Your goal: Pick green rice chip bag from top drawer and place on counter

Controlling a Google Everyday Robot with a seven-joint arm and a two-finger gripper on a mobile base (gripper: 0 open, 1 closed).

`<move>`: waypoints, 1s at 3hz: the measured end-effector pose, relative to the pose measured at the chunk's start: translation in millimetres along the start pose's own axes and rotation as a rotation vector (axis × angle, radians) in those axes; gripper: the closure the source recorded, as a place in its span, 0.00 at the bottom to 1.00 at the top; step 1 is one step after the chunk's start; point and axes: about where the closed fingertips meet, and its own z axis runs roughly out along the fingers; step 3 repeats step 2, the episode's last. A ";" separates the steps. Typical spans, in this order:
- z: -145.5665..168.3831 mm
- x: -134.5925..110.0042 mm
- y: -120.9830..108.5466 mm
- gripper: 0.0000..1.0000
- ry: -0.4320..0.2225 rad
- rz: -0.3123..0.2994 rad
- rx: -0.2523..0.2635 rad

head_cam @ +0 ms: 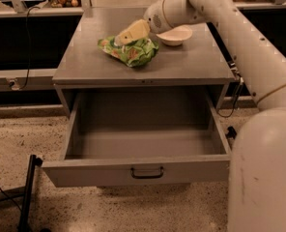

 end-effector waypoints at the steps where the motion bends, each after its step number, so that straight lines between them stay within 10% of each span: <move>1: -17.4 -30.8 15.1 0.00 0.045 -0.077 -0.052; 3: -25.3 -42.6 21.6 0.00 0.070 -0.111 -0.074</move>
Offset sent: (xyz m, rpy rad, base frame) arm -0.0175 0.0001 0.0820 -0.1307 -0.0381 0.1514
